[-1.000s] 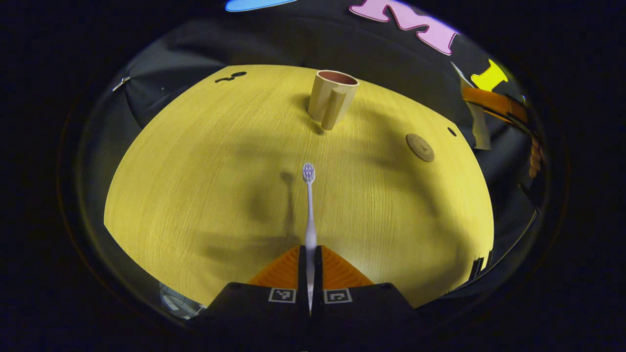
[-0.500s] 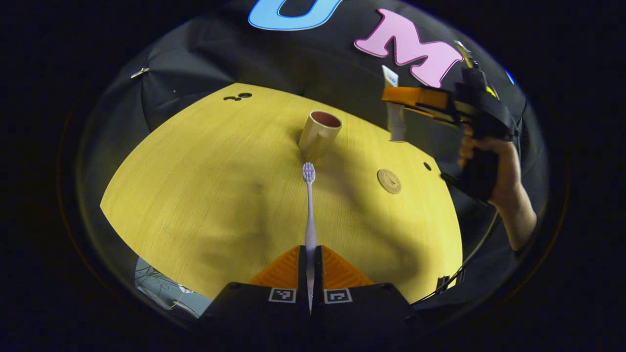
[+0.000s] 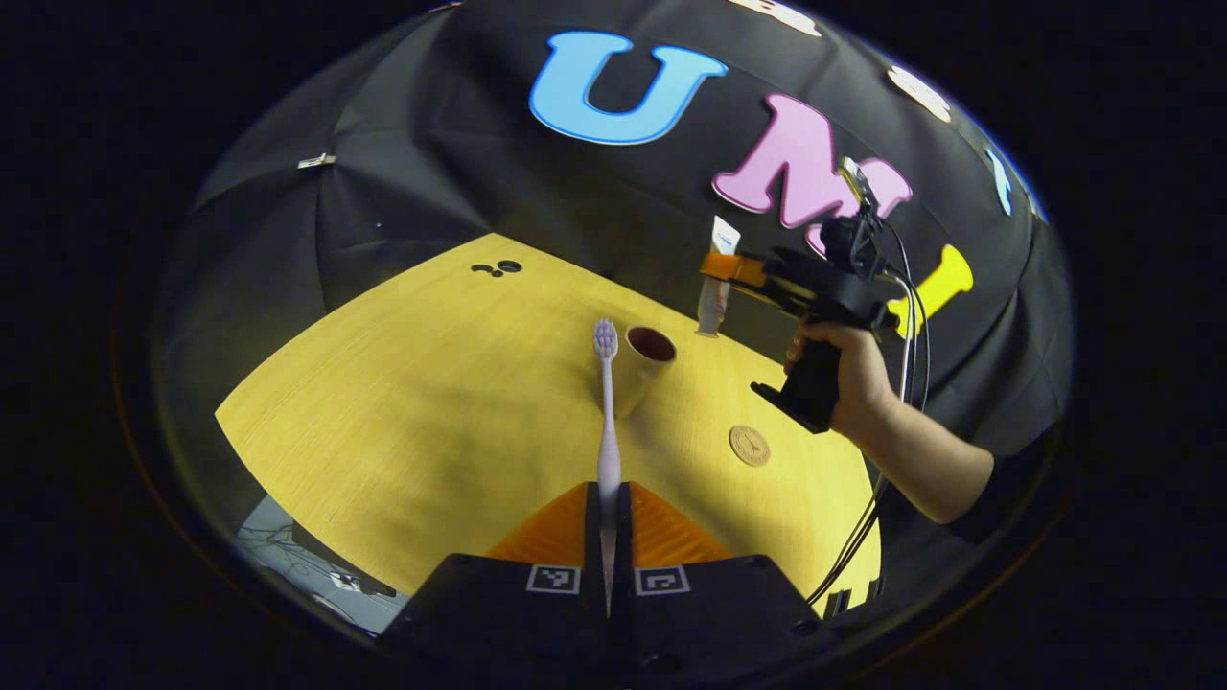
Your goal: Put the toothbrush and toothpaste on the desktop into the cup, then pick up the cup and place it on the coaster on the desktop.
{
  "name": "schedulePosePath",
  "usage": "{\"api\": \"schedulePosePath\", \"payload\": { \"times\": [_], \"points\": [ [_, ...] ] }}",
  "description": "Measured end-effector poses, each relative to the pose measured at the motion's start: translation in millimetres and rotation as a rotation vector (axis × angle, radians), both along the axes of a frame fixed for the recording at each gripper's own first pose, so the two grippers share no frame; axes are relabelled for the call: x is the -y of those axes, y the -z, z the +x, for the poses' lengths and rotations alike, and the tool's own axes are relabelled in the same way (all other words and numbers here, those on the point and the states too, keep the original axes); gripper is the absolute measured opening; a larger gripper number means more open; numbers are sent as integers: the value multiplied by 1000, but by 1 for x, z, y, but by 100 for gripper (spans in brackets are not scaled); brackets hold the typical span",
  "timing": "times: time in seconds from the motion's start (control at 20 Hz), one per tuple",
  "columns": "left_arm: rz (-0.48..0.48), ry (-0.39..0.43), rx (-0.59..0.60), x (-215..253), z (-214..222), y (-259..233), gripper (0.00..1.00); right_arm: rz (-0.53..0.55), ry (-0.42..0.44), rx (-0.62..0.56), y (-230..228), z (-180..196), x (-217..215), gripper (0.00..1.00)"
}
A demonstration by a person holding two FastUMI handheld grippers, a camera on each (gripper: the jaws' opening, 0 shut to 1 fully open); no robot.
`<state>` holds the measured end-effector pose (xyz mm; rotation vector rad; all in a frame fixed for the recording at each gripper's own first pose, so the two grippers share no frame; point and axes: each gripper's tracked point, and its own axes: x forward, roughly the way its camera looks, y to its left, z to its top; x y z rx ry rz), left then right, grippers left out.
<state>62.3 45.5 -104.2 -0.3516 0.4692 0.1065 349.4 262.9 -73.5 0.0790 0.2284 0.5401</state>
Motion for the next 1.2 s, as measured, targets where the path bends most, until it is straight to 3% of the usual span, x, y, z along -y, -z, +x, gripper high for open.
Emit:
{"api": "schedulePosePath", "payload": {
  "times": [0.25,0.35,0.4,0.45,0.65,0.7,0.75,1.1,1.2],
  "points": [
    [29,-67,86,-23,2,-13,6,31,8,59,6,14,-17,28],
    [37,-67,97,-25,3,-15,6,38,-7,54,20,14,-26,28],
    [39,-67,103,-25,2,-17,11,36,-13,48,27,13,-29,28],
    [39,-64,112,-24,3,-19,6,33,-12,46,32,13,-30,28],
    [37,-55,122,-23,5,-23,6,14,-11,37,56,13,-33,28],
    [38,-52,119,-23,4,-23,6,5,-13,32,62,13,-33,22],
    [39,-52,121,-23,3,-23,6,0,-15,29,68,13,-33,28],
    [0,-34,112,-11,3,-27,6,-27,-33,-23,106,8,-34,33],
    [15,-22,107,-9,5,-25,6,-17,-43,-55,113,3,-36,46]
  ]
}}
